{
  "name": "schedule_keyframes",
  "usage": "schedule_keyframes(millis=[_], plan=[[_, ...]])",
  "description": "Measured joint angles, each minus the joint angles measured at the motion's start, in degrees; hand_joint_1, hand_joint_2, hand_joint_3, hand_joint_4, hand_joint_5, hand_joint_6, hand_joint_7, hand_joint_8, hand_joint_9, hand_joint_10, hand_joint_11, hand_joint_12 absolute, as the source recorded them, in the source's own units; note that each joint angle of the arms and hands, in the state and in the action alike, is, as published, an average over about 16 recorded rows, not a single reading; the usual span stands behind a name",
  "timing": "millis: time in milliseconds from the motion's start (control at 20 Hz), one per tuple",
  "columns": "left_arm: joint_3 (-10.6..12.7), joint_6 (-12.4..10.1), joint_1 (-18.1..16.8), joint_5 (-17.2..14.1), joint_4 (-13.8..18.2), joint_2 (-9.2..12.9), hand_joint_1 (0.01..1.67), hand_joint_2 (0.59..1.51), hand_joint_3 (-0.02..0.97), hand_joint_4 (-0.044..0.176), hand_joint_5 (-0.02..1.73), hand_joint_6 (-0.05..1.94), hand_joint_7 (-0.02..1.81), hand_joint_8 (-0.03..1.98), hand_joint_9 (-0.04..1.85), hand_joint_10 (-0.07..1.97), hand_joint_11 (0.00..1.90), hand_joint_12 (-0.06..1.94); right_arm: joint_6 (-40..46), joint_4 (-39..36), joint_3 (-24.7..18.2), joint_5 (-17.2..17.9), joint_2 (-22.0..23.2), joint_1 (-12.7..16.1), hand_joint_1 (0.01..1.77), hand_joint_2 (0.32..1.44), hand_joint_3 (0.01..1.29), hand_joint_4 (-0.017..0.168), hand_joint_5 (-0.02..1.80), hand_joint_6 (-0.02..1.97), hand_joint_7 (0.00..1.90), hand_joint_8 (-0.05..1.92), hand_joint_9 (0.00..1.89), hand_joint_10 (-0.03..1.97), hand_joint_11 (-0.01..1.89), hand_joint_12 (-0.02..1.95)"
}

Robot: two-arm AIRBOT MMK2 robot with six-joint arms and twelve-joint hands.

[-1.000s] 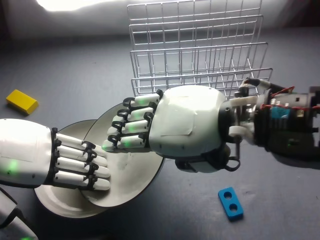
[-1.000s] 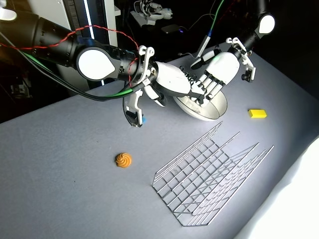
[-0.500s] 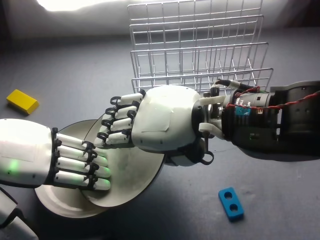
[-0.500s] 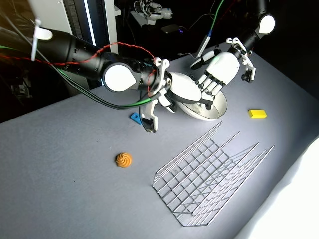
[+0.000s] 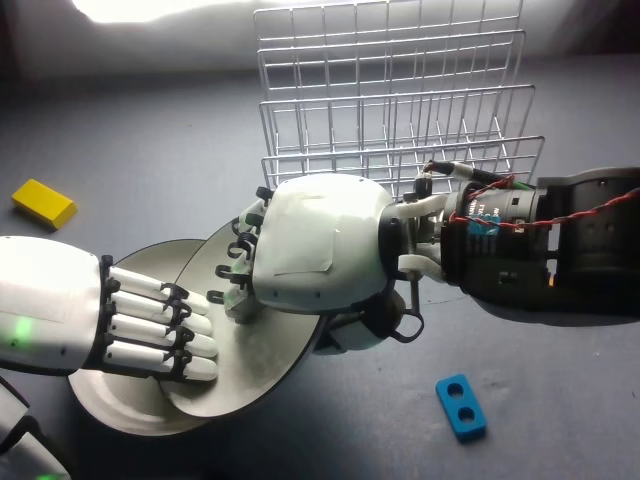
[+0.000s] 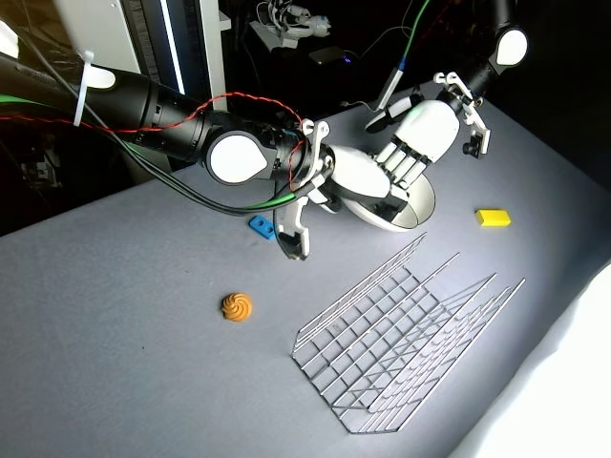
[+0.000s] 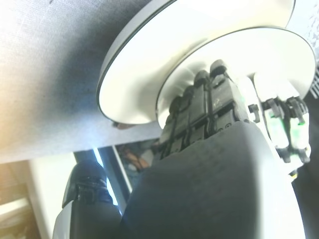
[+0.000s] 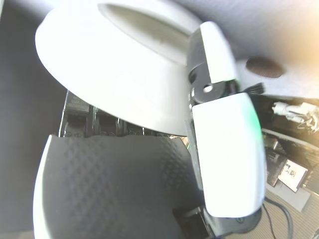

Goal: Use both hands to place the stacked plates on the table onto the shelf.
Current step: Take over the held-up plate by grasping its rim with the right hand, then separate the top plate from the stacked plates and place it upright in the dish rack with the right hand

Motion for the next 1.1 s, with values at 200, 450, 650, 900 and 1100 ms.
schedule_keyframes(millis=[200, 450, 650, 900, 1100], plan=[[0.07, -0.47, -0.97, -0.51, 0.37, 0.41, 0.02, 1.119, 0.012, -0.006, 0.00, -0.01, 0.01, -0.01, 0.02, 0.01, 0.02, 0.01, -0.03, 0.43, -0.45, 0.80, 0.37, 0.31, 1.06, 1.03, 0.02, -0.005, 0.72, 0.41, 0.75, 0.49, 0.82, 0.39, 0.57, 1.40], [0.35, -1.42, -3.06, -1.64, 0.88, 1.61, 0.02, 1.119, 0.013, -0.005, 0.00, 0.00, 0.01, 0.00, 0.02, 0.01, 0.02, 0.01, 0.17, 1.18, -2.12, 0.78, 1.75, 1.02, 1.07, 0.98, 0.01, -0.005, 0.81, 0.60, 0.85, 0.80, 0.96, 0.67, 0.74, 1.46], [0.73, -2.39, -4.87, -2.82, 1.27, 2.95, 0.02, 1.119, 0.012, -0.002, 0.01, 0.01, 0.02, 0.00, 0.02, 0.01, 0.01, 0.01, 0.43, 1.88, -4.14, -0.08, 3.52, 2.12, 1.10, 0.96, 0.01, -0.002, 0.86, 0.65, 0.91, 0.95, 1.00, 0.87, 0.77, 1.49], [1.32, -3.76, -6.58, -4.32, 1.44, 4.88, 0.02, 1.119, 0.012, -0.001, 0.01, 0.02, 0.02, 0.00, 0.02, 0.01, 0.01, 0.01, 0.72, 2.44, -7.43, -1.62, 6.68, 4.06, 1.14, 0.96, 0.01, 0.000, 0.92, 0.65, 0.96, 0.99, 1.03, 0.97, 0.76, 1.51], [1.89, -4.71, -7.16, -5.16, 1.58, 6.20, 0.02, 1.118, 0.013, -0.001, 0.02, 0.02, 0.01, 0.00, 0.02, 0.01, 0.01, 0.01, 0.87, 2.50, -10.37, -2.80, 9.66, 6.15, 1.17, 0.96, 0.01, 0.000, 0.95, 0.66, 1.01, 0.98, 1.04, 0.96, 0.76, 1.50]])
